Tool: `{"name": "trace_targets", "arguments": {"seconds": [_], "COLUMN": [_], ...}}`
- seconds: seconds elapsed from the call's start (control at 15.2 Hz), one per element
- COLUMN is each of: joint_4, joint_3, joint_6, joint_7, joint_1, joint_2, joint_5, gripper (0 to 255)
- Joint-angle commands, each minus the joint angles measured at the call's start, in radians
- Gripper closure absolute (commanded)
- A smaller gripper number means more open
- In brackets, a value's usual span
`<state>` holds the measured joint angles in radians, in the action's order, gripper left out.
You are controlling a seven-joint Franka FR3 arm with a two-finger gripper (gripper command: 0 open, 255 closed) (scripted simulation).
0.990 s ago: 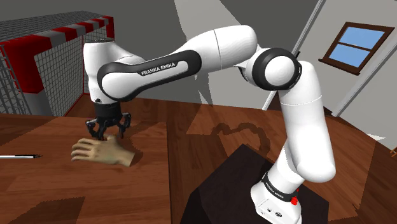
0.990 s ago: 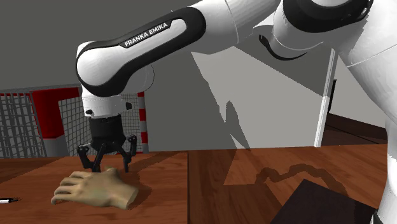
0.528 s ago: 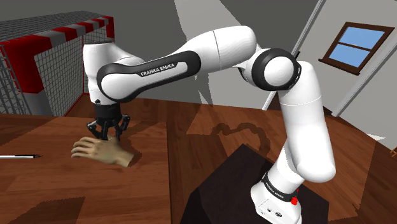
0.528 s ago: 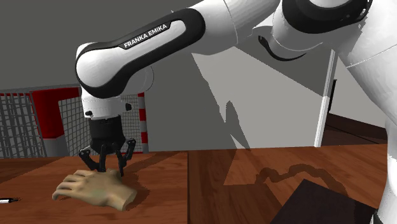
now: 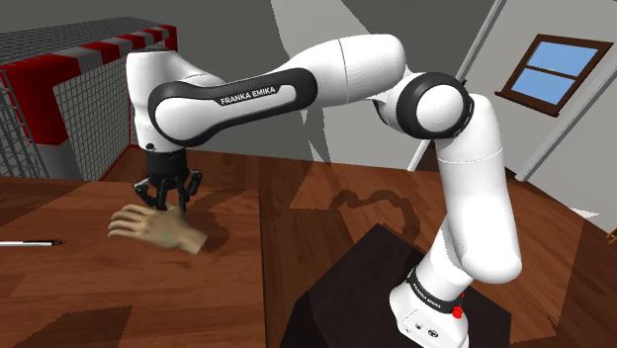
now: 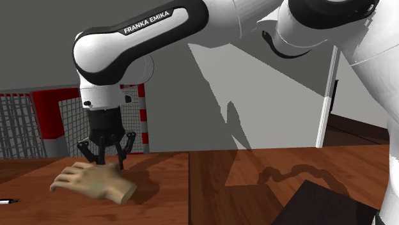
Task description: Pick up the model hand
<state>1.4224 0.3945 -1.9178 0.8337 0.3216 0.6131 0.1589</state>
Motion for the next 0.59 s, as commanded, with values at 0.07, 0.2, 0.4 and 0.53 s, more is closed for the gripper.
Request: {"name": "trace_targets", "arguments": {"seconds": [0.07,0.2,0.4,0.53], "joint_4": [-0.017,-0.033,-0.059,-0.078], "joint_3": [0.003,0.005,0.008,0.009], "joint_6": [0.032,0.054,0.089,0.113], "joint_7": [-0.002,-0.003,-0.004,-0.004], "joint_1": [-0.001,-0.001,0.0,0.001], "joint_2": [-0.015,-0.023,-0.032,-0.037], "joint_5": [-0.005,-0.008,-0.012,-0.014], "gripper": [255,255,255,255]}}
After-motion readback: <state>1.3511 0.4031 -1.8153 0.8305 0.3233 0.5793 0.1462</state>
